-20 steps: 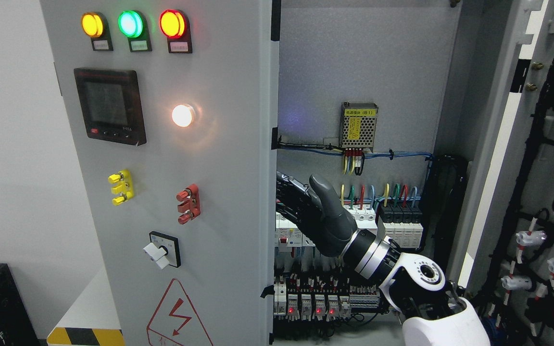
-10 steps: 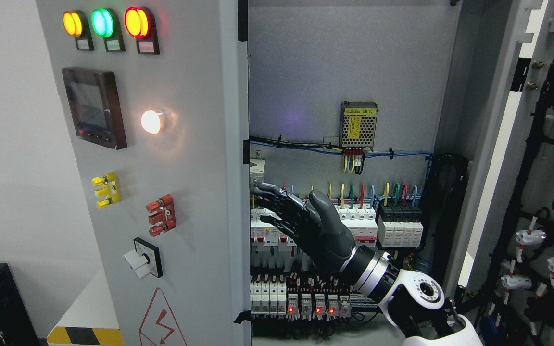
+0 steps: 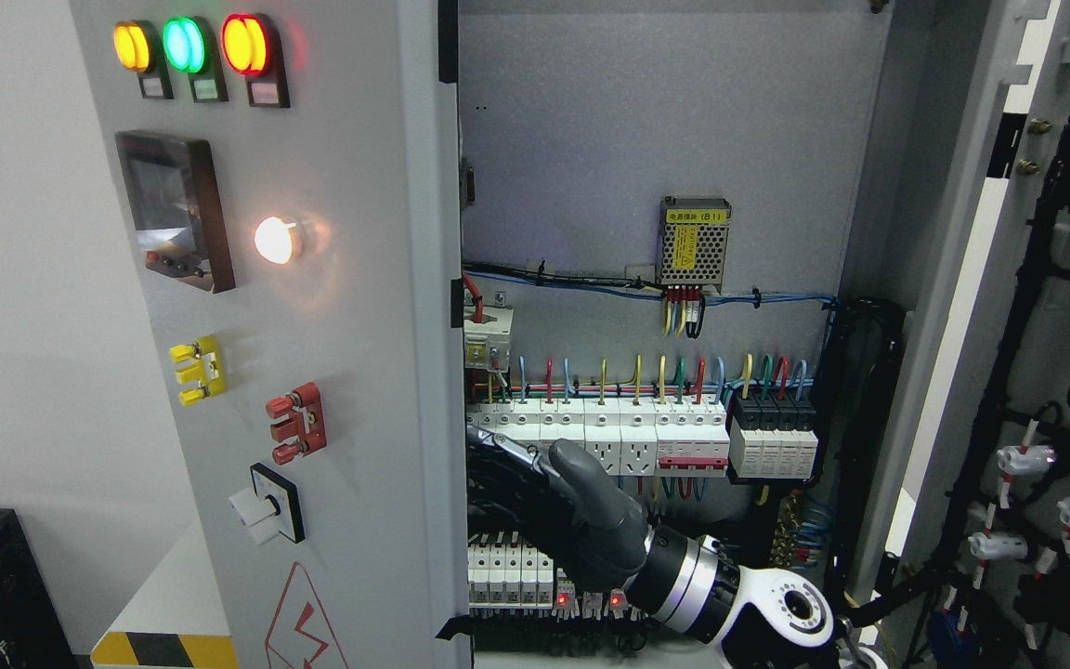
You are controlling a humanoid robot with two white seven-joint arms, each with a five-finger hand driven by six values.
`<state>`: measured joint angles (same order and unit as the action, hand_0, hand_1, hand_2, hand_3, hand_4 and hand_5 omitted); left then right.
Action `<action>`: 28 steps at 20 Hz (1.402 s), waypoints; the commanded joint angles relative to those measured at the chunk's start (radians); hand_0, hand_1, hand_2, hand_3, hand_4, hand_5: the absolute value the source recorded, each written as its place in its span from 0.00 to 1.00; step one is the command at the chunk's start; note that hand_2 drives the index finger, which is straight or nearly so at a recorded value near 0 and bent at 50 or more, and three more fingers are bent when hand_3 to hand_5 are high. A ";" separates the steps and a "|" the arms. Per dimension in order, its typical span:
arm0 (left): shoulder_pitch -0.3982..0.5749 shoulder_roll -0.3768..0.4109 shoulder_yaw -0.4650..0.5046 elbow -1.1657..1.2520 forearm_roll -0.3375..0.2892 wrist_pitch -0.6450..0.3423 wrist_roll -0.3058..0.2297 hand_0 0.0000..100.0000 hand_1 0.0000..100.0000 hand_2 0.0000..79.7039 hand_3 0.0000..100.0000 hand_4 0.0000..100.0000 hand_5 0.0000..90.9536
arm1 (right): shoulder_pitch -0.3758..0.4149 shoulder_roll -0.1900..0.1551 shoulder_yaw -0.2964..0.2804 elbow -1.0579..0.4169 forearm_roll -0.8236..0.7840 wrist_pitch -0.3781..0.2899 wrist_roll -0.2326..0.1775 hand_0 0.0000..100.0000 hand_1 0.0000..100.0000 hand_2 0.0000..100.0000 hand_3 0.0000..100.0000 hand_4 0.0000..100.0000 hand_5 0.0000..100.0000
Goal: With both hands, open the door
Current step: 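Pull the indicator-light door open with the right hand, swinging it outward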
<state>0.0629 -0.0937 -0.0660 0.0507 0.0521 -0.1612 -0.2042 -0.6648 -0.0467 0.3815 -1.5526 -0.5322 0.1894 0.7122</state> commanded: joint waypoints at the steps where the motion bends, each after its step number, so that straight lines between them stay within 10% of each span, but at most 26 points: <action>1: 0.000 0.000 0.000 0.000 0.000 0.000 0.000 0.00 0.00 0.00 0.00 0.00 0.00 | 0.039 -0.001 0.097 -0.087 -0.008 0.002 0.027 0.00 0.00 0.00 0.00 0.00 0.00; 28: 0.000 0.000 0.000 0.000 0.000 -0.001 0.000 0.00 0.00 0.00 0.00 0.00 0.00 | 0.126 0.028 0.370 -0.185 0.011 0.061 0.067 0.00 0.00 0.00 0.00 0.00 0.00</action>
<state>0.0629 -0.0936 -0.0660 0.0506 0.0522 -0.1608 -0.2041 -0.5423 -0.0119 0.6351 -1.7104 -0.5276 0.2482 0.7798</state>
